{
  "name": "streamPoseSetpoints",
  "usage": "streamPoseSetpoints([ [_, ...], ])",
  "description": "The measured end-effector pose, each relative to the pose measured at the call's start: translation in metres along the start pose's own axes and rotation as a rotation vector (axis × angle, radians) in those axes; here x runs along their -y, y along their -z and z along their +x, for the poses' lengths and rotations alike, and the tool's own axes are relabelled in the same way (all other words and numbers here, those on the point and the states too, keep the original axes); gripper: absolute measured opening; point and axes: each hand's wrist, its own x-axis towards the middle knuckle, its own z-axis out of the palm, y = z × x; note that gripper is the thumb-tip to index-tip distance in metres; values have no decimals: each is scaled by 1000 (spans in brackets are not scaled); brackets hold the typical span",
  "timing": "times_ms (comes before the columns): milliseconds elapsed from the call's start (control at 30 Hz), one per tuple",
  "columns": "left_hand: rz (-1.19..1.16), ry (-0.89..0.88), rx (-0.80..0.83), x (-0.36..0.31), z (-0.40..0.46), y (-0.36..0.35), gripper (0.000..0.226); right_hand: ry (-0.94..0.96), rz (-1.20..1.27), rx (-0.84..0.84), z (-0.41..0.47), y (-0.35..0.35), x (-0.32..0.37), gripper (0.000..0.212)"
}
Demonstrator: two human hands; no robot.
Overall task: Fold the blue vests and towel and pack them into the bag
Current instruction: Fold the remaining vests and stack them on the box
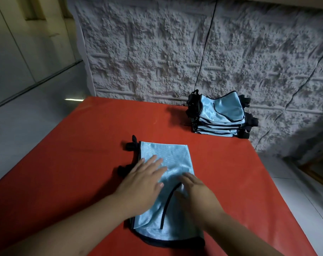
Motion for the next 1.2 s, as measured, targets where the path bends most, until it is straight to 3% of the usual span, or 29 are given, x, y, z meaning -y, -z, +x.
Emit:
streamPoseSetpoints([
  [67, 152, 42, 245, 4, 1, -15, 76, -1, -22, 86, 6, -13, -1, 68],
  [133, 213, 128, 385, 19, 0, -19, 73, -13, -139, 218, 4, -26, -6, 74],
  [200, 208, 160, 451, 33, -3, -16, 68, 14, -183, 247, -1, -29, -13, 76],
  [267, 183, 169, 429, 43, -8, -15, 80, 29, -127, 244, -2, -25, -18, 65],
  [333, 215, 126, 347, 49, -14, -16, 83, 47, -75, 227, -5, -13, -24, 70],
  [400, 166, 26, 176, 47, -23, -10, 70, 110, -103, 192, -9, 2, -32, 92],
  [467, 14, -145, 40, 38, -39, 3, 39, 192, -70, 224, -19, 16, -43, 97],
  [533, -55, -292, 80, 26, -58, 18, 28, 281, -18, 289, -32, 21, -52, 93],
  [633, 29, -343, 312, 17, -81, 28, 52, 355, 3, 404, -53, 22, -58, 76],
  [700, 19, -332, 333, 21, -89, 20, 54, 378, 31, 439, -64, 17, -60, 69],
  [767, -27, -329, 279, 24, -90, 13, 44, 367, 50, 365, -70, 7, -63, 63],
  [967, 146, -499, 130, 28, -75, -3, 18, 302, 35, 61, -77, -5, -48, 48],
  [1033, 194, -490, 97, 29, -72, -8, 5, 213, 98, -12, -75, -5, -43, 52],
  [1100, 107, -368, 83, 26, -71, -9, 17, 92, 147, -43, -71, -4, -40, 51],
  [1200, -30, -213, 97, 22, -68, 1, 30, -35, 238, -15, -64, 0, -40, 31],
])
